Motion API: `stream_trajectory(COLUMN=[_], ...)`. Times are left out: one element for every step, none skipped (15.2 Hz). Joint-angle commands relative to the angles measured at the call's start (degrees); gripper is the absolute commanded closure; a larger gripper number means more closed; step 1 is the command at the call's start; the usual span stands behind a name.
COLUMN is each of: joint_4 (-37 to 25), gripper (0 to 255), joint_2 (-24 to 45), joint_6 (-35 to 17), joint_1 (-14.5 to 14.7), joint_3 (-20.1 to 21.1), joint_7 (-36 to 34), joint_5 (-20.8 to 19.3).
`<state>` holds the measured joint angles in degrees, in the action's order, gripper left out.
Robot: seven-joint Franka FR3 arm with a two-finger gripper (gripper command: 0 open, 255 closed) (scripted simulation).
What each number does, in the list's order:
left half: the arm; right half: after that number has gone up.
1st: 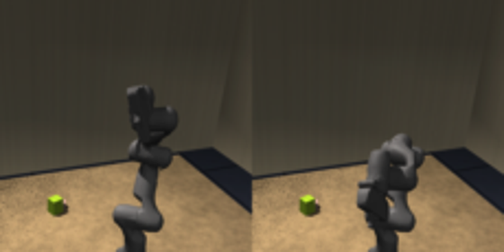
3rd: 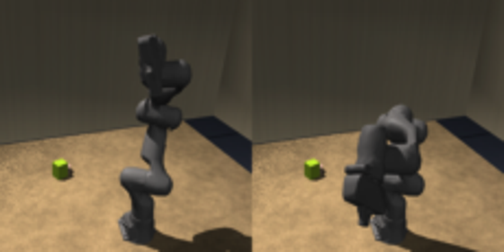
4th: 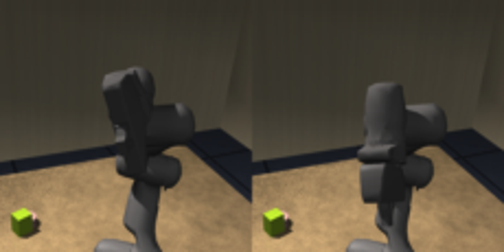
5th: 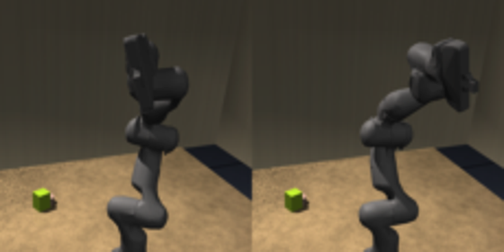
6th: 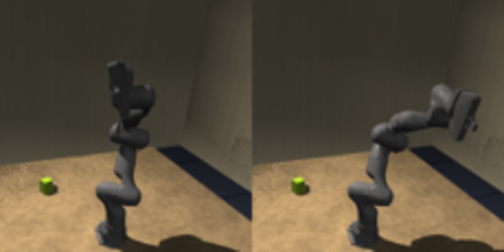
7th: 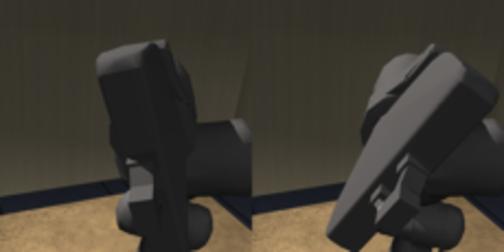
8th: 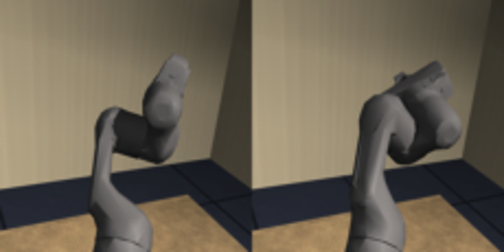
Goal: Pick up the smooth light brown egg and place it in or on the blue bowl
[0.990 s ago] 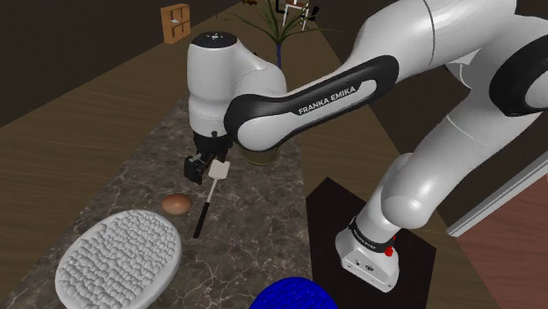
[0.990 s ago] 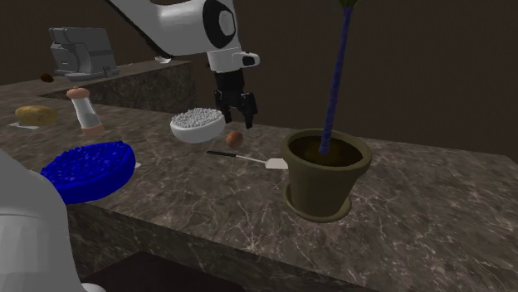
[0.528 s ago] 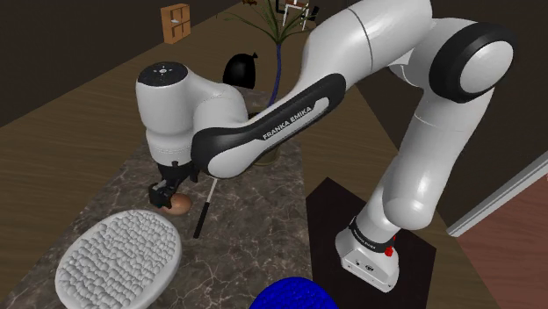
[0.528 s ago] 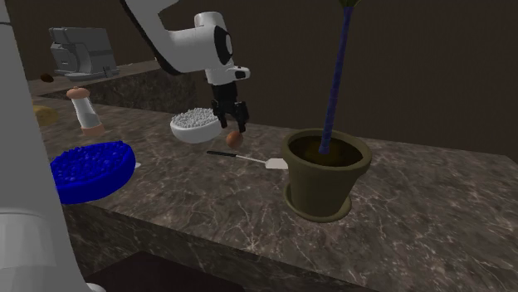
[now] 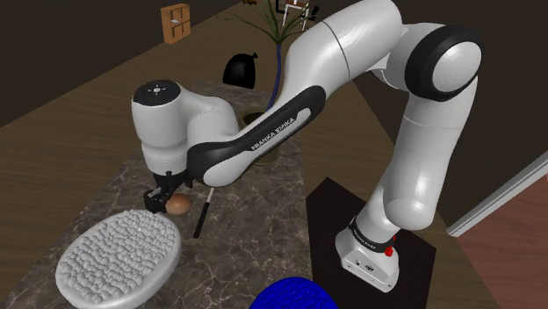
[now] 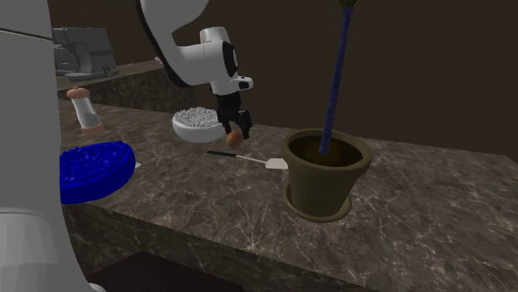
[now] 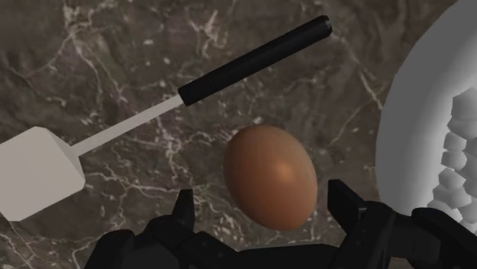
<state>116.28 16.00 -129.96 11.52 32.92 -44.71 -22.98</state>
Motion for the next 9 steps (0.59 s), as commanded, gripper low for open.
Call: stream_trajectory(joint_4=[0.9,0.9,0.9,0.9,0.9,0.9,0.9,0.9,0.8], gripper=[0,0,0,0,0,0,0,0,255], joint_2=[1.0,1.0,1.0,1.0,1.0,1.0,1.0,1.0,1.0], joint_6=[-0.9,-0.9,-0.9,-0.9,-0.9,-1.0,-1.0,-1.0,-0.9], joint_1=[0.6,0.6,0.6,0.6,0.6,0.7,0.7,0.7,0.6], joint_3=[0.1,0.1,0.1,0.1,0.1,0.0,0.0,0.0,0.0], joint_7=[-0.5,-0.5,-0.5,-0.5,-0.5,-0.5,-0.5,-0.5,-0.4], joint_5=[-0.5,-0.5,-0.5,-0.5,-0.5,-0.5,-0.5,-0.5,-0.4])
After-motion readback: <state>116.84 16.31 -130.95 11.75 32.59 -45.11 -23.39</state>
